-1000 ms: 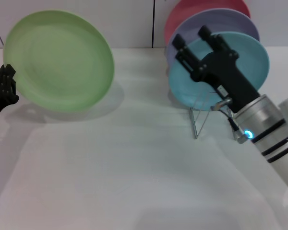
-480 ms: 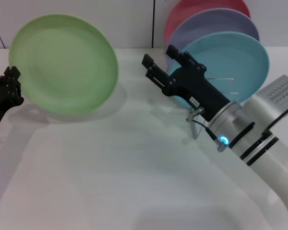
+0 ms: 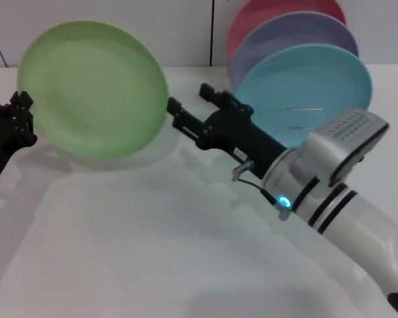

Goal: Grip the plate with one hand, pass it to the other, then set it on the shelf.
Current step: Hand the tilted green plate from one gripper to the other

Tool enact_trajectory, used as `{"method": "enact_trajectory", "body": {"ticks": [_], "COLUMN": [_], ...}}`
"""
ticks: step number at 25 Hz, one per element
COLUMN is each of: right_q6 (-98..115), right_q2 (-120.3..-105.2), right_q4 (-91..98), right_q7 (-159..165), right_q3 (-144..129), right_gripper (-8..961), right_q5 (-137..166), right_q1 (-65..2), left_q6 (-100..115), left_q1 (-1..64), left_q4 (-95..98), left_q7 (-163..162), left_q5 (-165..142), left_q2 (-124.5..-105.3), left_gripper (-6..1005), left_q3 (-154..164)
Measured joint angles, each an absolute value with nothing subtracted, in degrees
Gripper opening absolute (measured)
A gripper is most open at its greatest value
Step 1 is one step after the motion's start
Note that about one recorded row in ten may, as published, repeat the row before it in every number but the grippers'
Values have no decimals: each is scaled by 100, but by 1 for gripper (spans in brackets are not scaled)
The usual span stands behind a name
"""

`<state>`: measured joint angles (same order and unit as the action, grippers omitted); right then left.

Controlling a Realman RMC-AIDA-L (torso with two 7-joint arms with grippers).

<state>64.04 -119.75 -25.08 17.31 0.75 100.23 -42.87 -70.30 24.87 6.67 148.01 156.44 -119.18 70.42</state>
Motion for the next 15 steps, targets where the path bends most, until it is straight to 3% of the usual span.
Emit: {"method": "enact_trajectory", "body": {"ticks": [15], "right_q6": [6112], "right_q2": [-11982], "right_q4": [-2638], "right_q7": [1738], "right_q3": [279], "right_gripper": [730], "right_q5": [10041], "right_q1": [-4372], "left_q6": [-7267], "left_q1": [2444], "left_q4": [628], "left_q7": [14801], "left_q5": [15654], "left_q2": [-11918], "left_gripper": [37], "left_q3": [7275]}}
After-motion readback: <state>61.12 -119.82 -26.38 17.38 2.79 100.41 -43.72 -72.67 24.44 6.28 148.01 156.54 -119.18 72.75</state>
